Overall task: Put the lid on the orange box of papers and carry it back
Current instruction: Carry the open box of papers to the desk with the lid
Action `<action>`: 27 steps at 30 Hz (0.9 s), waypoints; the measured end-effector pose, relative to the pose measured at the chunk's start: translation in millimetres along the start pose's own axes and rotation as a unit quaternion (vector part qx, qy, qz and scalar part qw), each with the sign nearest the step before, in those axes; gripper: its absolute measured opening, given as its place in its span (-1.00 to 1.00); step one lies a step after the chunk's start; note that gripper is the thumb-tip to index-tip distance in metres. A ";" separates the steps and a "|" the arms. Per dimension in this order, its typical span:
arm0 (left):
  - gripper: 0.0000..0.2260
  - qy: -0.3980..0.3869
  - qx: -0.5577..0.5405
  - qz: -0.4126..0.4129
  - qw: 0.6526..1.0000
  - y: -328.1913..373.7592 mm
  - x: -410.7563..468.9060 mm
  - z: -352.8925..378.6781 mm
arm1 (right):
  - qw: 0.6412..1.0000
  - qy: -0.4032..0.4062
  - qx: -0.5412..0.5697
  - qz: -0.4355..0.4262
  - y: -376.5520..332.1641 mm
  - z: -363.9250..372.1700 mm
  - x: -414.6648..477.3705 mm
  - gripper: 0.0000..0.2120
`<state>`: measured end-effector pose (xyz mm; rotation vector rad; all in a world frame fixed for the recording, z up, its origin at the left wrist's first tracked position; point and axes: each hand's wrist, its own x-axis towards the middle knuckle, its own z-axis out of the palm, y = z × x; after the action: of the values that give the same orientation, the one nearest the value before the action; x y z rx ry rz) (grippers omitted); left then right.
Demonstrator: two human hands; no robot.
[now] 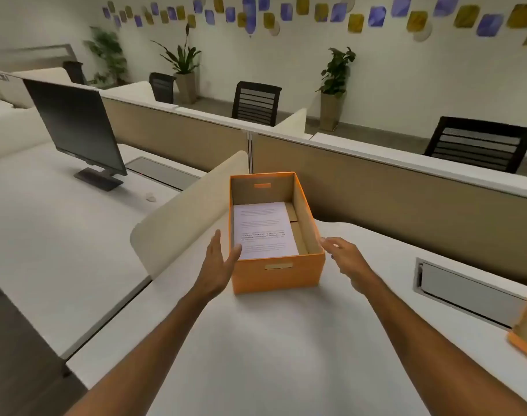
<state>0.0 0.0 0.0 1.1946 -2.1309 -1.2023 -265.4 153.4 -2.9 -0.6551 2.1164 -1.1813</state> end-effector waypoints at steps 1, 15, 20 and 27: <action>-0.15 0.000 -0.027 -0.028 0.999 -1.5 6.0 1.8 | 0.999 -0.003 0.025 0.022 -1.8 3.9 3.8 -0.38; -0.79 -0.115 -0.250 -0.111 0.955 -33.1 42.8 11.5 | 0.967 -0.052 0.209 0.133 10.6 29.4 32.4 -0.72; -0.71 -0.147 -0.248 -0.097 0.953 -35.5 43.6 7.8 | 0.964 -0.017 0.236 0.118 9.5 27.6 24.5 -0.75; -0.76 -0.173 -0.238 -0.061 0.954 -18.3 26.0 8.5 | 0.963 0.022 0.251 0.097 26.5 6.6 -19.9 -0.73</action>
<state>-11.3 -22.4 -21.3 0.9567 -1.8384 -1.9669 -250.2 175.8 -23.2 -0.1863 1.7565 -1.5465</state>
